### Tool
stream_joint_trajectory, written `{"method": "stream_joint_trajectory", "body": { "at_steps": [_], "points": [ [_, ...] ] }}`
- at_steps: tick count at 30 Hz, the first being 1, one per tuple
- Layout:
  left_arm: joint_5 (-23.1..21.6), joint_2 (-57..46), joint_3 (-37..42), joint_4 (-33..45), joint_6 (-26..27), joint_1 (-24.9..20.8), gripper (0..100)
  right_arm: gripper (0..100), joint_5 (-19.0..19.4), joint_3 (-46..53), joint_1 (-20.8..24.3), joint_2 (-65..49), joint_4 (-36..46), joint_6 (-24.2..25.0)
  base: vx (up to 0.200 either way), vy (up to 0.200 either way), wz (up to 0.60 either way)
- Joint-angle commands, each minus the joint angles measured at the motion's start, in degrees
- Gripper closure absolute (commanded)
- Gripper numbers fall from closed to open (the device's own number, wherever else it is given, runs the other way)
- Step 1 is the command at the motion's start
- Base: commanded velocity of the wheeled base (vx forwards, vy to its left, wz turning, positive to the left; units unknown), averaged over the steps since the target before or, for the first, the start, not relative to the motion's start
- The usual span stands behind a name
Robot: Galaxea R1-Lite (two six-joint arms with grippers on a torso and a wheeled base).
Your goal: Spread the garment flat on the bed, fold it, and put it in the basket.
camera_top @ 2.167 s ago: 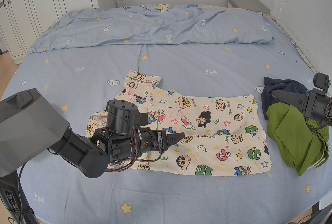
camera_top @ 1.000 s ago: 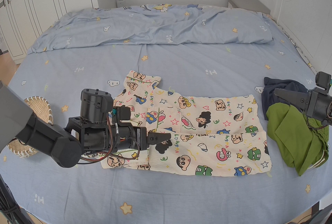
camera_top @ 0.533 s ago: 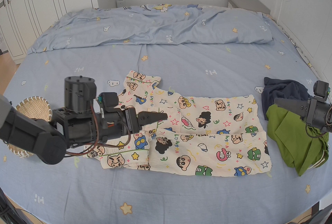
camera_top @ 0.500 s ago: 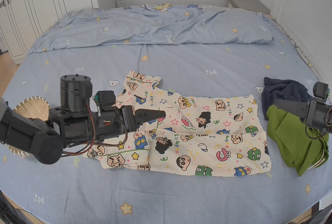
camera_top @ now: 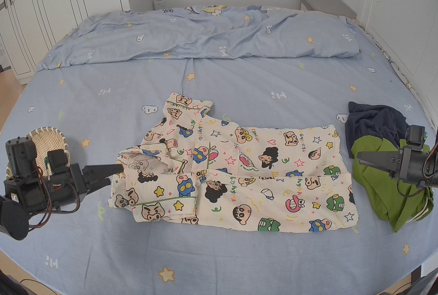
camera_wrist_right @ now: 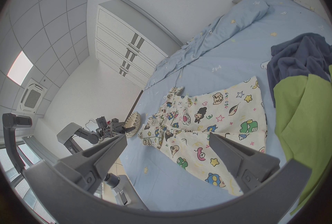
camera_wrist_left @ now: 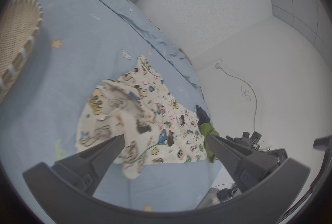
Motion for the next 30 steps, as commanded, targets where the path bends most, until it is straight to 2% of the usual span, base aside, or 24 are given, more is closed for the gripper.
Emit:
{"method": "stream_joint_trajectory", "body": {
  "at_steps": [1, 6, 8, 14, 19, 30],
  "points": [
    [-3.12, 4.31, 6.77, -3.91, 6.49, 8.08, 0, 0, 0.61, 0.91, 0.72, -1.57, 0.15, 0.16, 0.000, 0.000, 0.00],
    [-3.30, 9.49, 5.01, -5.23, 7.81, 9.22, 0, 0, 0.61, 0.91, 0.72, -2.10, 0.15, 0.16, 0.000, 0.000, 0.00],
    [-3.30, 12.04, 4.83, -8.31, 7.72, 8.87, 0, 0, 0.61, 0.91, 0.72, -2.10, 0.15, 0.16, 0.000, 0.000, 0.00],
    [-2.86, 20.30, 4.31, -23.07, 6.84, 7.72, 0, 0, 0.61, 1.17, 0.72, -2.98, 0.06, 0.08, 0.000, 0.000, 0.00],
    [-2.86, 24.61, 5.27, -32.92, 2.62, 5.26, 0, 0, 0.61, 1.17, 0.72, -3.42, 0.06, 0.08, 0.000, 0.000, 0.00],
    [-2.86, 23.73, 7.91, -34.24, 1.22, 0.60, 0, 0, 0.52, 1.17, 0.72, -3.07, 0.06, 0.08, 0.000, 0.000, 0.00]
  ]
}}
